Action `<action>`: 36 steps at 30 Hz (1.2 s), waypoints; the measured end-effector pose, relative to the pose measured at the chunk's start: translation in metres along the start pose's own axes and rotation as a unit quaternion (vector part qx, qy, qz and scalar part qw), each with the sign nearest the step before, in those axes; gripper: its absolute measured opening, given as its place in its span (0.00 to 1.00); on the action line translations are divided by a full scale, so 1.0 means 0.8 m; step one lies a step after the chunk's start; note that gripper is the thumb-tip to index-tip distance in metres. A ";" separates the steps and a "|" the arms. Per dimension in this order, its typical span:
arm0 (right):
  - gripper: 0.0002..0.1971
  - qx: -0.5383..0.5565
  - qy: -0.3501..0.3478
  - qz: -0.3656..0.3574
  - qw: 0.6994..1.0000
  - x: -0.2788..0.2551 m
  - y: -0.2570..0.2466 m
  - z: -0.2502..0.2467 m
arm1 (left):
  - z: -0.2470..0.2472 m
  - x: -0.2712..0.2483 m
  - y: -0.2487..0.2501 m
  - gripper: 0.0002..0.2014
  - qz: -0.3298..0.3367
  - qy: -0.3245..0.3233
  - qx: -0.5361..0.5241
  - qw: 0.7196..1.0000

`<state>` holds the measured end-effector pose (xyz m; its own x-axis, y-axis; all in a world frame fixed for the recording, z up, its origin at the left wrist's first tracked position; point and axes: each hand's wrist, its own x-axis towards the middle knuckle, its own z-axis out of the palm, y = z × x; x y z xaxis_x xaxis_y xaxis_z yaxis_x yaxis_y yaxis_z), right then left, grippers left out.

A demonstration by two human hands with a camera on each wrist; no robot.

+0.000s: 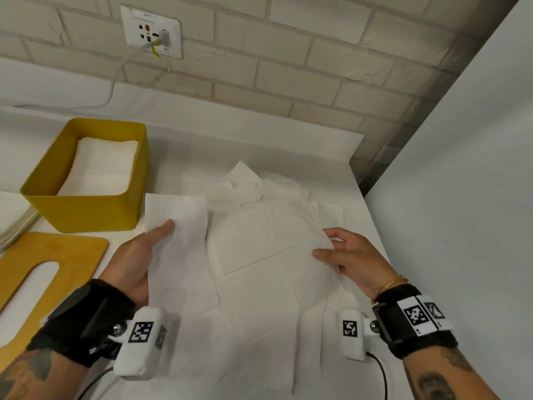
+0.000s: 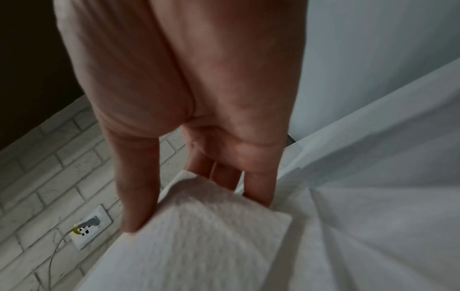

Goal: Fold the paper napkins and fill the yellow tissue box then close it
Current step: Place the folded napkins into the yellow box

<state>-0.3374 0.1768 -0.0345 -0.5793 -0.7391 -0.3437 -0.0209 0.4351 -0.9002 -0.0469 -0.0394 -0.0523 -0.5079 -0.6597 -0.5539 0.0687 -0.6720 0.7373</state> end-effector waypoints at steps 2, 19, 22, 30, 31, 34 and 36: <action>0.22 0.008 0.012 -0.003 1.000 0.000 0.000 -0.004 | 0.001 -0.002 0.001 0.21 0.006 0.006 -0.005 1.000; 0.07 -0.205 0.032 -0.414 0.887 -0.075 -0.181 -0.001 | 0.051 -0.038 0.060 0.11 0.181 -0.052 0.065 0.980; 0.10 -0.171 -0.026 -0.466 0.868 -0.082 -0.197 0.010 | 0.070 -0.040 0.066 0.11 0.185 -0.083 0.071 0.977; 0.09 -0.068 -0.066 -0.322 0.942 -0.044 -0.208 0.067 | 0.102 -0.036 0.026 0.19 0.089 -0.186 0.097 0.974; 0.10 -0.086 -0.054 -0.298 0.949 -0.033 -0.203 0.072 | 0.102 -0.034 0.019 0.22 0.063 -0.207 0.079 0.973; 0.10 -0.142 -0.031 -0.240 0.960 -0.004 -0.188 0.083 | 0.100 -0.029 0.005 0.24 0.008 -0.245 0.009 0.970; 0.10 -0.156 -0.021 -0.211 0.965 0.008 -0.179 0.088 | 0.099 -0.029 -0.001 0.21 -0.004 -0.254 -0.020 0.967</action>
<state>-0.2811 0.0735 0.0732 -0.4323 -0.9015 0.0200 -0.4967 0.2196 -0.8397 -0.1033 0.0036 -0.0094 -0.8646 -0.4105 -0.2898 0.0909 -0.6950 0.7132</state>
